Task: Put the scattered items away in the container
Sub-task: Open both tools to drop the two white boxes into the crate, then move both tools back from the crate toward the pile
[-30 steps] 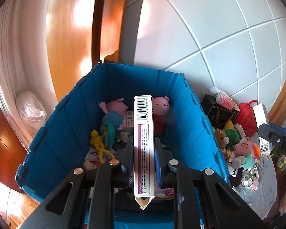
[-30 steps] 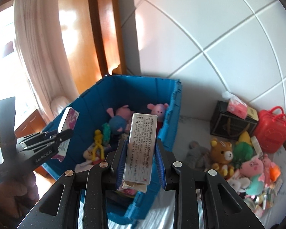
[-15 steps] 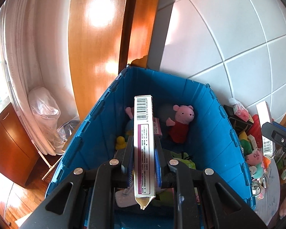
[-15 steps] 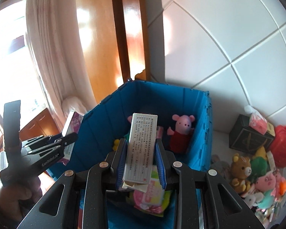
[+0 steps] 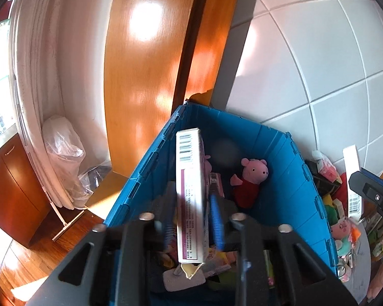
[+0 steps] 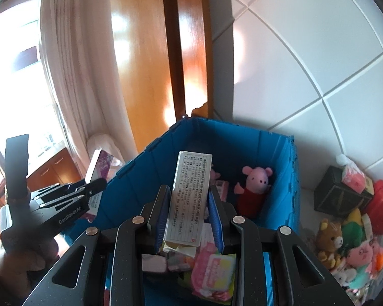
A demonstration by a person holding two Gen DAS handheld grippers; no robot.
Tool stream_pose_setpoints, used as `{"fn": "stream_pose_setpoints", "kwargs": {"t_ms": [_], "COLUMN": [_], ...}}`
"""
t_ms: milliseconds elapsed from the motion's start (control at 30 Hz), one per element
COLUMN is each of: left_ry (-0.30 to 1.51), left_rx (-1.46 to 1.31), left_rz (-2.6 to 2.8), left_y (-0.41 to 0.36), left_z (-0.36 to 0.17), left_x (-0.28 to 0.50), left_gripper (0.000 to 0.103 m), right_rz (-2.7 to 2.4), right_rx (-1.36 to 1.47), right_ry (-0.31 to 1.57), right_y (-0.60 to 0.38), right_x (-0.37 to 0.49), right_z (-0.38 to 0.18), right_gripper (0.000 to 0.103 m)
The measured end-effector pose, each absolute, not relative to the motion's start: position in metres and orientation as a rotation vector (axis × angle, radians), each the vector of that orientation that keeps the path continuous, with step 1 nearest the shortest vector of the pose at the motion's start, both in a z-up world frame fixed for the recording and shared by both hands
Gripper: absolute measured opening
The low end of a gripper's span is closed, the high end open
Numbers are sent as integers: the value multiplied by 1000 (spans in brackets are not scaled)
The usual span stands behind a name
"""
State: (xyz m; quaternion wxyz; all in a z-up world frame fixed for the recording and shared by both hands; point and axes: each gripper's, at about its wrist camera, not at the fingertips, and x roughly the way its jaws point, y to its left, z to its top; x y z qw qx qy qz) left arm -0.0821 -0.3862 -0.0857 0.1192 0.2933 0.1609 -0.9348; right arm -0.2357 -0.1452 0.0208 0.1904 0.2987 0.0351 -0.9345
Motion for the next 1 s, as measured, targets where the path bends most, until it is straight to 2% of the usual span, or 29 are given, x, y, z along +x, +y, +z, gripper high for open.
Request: {"fn": "stream_pose_setpoints", "kwargs": {"t_ms": [33,67,500,1000], "left_ry": [480,467,469,387], "left_rx": [831,818,856,894], "left_rz": [-2740,-2746,-2790,-2864], "left_y": [-389,-389,-367,-254], "left_z": [-84,-82,-84,-62], "left_x": [-80,-79,-74,-34], "left_gripper": [102,103,103,103], "right_rz": [-2639,-2659,-2737,-2838], "right_rx": [824,795,776,797], "right_ry": [86,72,-19,-46], "right_y": [-144,-141,-108,-7], "right_x": [-235,-232,-203,-129], "right_z": [23,25,28,24], "right_gripper": [98,100,102,103]}}
